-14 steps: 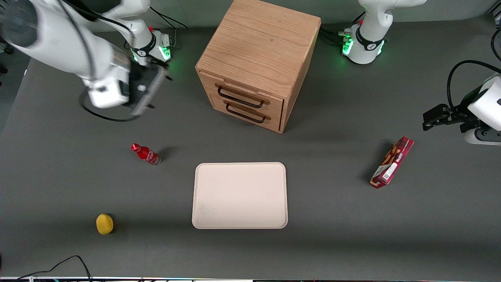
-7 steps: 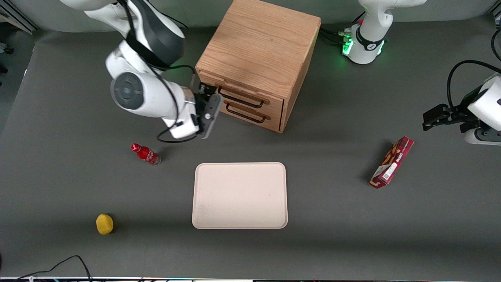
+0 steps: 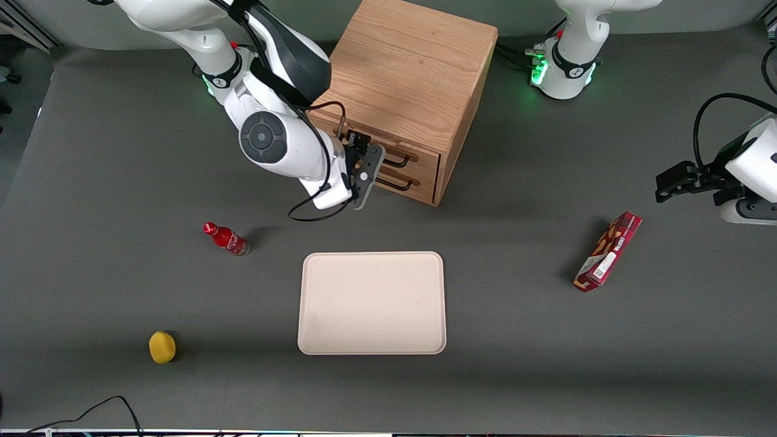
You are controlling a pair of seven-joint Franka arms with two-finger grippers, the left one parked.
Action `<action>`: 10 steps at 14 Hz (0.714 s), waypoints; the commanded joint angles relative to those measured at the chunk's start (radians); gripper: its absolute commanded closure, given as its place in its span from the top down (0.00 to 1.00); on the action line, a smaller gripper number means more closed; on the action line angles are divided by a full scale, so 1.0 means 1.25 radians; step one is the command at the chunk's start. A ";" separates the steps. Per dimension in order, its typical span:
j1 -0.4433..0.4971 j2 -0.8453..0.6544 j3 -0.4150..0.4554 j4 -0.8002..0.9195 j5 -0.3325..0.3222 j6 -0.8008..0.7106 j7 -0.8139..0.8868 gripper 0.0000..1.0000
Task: Open upper drawer
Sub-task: 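Hook the right gripper onto the upper drawer's black bar handle, then pull the upper drawer outward by its handle with the right gripper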
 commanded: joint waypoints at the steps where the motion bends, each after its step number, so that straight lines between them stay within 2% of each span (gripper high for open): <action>1: -0.002 -0.003 0.018 -0.030 -0.019 0.030 0.035 1.00; 10: -0.012 0.022 0.019 -0.026 -0.026 0.036 0.036 1.00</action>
